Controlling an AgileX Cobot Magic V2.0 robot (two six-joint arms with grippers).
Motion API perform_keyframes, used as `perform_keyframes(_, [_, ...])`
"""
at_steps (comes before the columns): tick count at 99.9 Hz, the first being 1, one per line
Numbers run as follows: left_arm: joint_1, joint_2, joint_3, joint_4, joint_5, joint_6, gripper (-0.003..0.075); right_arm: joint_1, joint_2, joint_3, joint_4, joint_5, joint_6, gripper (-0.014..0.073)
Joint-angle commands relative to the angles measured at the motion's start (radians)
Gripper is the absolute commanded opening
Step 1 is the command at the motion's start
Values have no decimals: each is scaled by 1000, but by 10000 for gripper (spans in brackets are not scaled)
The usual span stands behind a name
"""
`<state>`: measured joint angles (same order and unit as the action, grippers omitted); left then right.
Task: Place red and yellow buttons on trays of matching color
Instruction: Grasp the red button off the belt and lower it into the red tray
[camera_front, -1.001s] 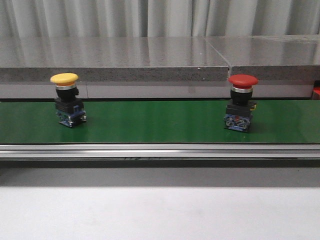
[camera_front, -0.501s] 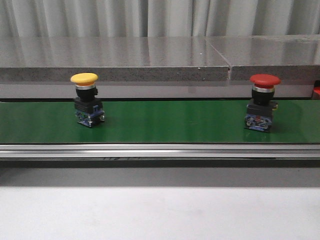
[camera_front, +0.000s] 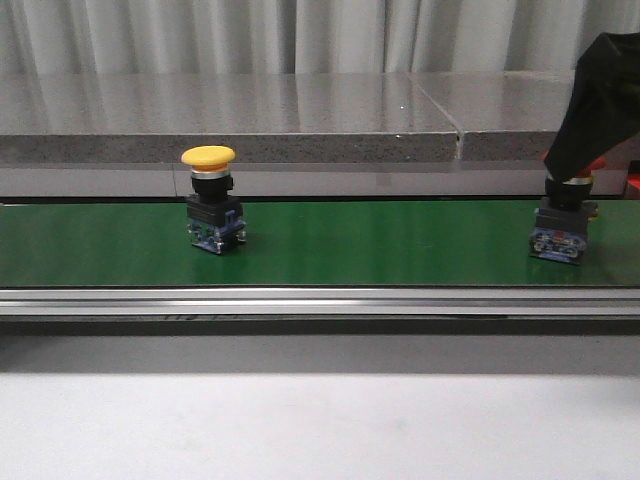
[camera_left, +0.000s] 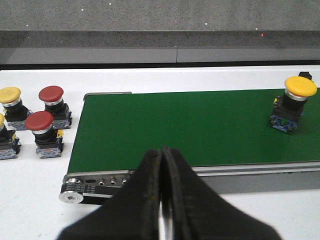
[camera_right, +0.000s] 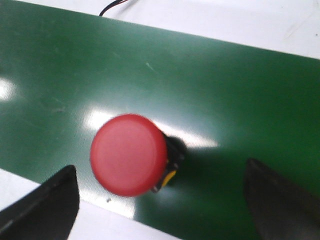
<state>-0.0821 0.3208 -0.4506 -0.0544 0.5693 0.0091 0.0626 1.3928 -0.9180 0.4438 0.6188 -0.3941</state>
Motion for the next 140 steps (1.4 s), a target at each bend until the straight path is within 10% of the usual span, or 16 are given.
perform_keyframes(1, [-8, 8, -27, -12, -72, -2, -19, 0, 18, -66, 22, -41, -14, 657])
perform_keyframes(18, [-8, 8, -27, -12, -72, -2, -19, 0, 86, -103, 16, -34, -14, 609])
perform_keyframes(45, [-8, 8, -27, -12, -72, -2, -19, -21, 92, -139, 13, 83, -14, 73])
perform_keyframes(140, [-8, 8, -27, -12, -72, -2, -19, -467, 559, -871, 5, 113, -14, 62])
